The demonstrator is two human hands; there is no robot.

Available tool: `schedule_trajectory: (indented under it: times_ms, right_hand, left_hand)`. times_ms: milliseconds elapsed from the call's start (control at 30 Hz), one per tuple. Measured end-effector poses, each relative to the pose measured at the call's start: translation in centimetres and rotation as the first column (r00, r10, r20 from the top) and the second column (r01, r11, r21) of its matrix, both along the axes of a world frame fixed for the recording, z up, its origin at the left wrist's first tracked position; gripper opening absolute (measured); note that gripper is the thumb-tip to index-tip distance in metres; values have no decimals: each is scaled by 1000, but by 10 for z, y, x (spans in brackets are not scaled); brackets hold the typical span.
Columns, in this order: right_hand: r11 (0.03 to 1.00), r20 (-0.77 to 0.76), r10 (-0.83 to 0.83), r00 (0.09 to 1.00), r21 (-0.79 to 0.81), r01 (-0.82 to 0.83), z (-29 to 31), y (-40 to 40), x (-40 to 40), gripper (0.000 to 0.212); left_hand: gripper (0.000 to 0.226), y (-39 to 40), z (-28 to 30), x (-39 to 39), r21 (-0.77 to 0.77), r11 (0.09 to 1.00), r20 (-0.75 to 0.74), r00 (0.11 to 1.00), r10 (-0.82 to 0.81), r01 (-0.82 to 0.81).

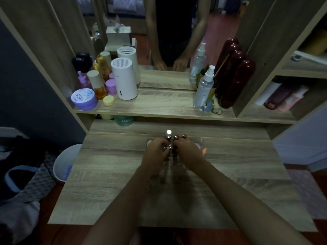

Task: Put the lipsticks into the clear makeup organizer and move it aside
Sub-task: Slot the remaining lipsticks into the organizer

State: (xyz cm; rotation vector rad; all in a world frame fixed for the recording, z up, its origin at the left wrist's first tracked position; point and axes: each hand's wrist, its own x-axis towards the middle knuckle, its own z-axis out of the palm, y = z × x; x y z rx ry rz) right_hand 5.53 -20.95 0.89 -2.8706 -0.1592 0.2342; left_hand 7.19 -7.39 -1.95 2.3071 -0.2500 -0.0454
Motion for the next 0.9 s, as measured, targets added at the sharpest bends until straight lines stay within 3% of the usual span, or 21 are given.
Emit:
schedule_trajectory:
  times_ms: [200, 333, 467, 533, 633, 767, 900]
  right_hand:
    - [1000, -27, -4, 1000, -19, 4, 2, 0, 1, 28]
    - [998, 102, 24, 995, 50, -29, 11, -4, 0, 23]
    - [999, 257, 8, 966, 46, -21, 26, -14, 6, 13]
    - [997, 273, -15, 962, 71, -5, 30, -18, 11, 13]
    - [999, 148, -46, 988, 19, 44, 32, -21, 17, 19]
    - [995, 67, -87, 994, 47, 84, 27, -24, 19, 16]
    - [991, 25, -119, 993, 60, 117, 29, -26, 26, 16]
  left_hand:
    - [22, 5, 0, 3, -15, 1000, 8, 1000, -5, 5]
    - [14, 12, 2, 9, -24, 1000, 15, 1000, 15, -15]
    - [16, 7, 16, 20, -24, 999, 158, 987, 39, -35]
    - [24, -2, 24, 26, 55, 998, 221, 975, -34, 22]
    - [29, -14, 28, 33, 271, 955, 307, 929, -205, 121]
    - [30, -23, 27, 40, 512, 846, 267, 908, -323, 151]
    - [20, -27, 29, 41, 590, 791, 242, 899, -365, 162]
